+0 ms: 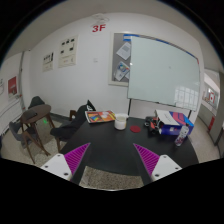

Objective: Pour water

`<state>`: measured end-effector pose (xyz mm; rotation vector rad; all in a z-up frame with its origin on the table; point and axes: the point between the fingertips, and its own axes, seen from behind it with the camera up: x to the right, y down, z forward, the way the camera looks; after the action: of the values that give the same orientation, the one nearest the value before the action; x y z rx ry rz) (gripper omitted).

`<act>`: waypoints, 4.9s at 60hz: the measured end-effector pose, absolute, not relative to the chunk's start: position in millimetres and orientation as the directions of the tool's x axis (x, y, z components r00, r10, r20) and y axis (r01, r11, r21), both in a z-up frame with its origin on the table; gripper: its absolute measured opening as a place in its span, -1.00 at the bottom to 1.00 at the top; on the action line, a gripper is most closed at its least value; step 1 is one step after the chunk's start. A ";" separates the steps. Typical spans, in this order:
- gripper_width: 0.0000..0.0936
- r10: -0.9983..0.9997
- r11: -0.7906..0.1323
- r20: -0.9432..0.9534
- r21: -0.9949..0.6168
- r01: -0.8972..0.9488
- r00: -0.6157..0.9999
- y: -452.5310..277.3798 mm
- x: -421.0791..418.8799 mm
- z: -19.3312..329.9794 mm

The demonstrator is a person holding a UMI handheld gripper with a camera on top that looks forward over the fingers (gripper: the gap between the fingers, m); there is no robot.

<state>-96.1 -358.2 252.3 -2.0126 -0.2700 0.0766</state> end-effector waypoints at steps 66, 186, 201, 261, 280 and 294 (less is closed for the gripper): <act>0.45 -0.134 -0.371 0.046 -0.929 -0.007 0.990 12.1 405.6 69.4; -0.17 0.057 0.151 0.988 -0.150 0.977 0.143 164.4 -48.9 278.5; -0.17 0.179 -0.037 0.433 -0.894 0.446 0.883 146.7 -18.1 286.6; 0.82 0.106 -0.467 0.037 -0.880 0.082 0.994 124.3 20.7 45.7; 0.80 0.014 -0.469 0.093 -0.879 0.089 0.996 0.4 12.8 110.5; 0.79 -0.050 -0.462 0.091 -0.885 0.058 0.995 -128.3 -11.9 151.3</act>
<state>-11.9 -128.3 151.3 -2.0476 -0.0055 -0.1249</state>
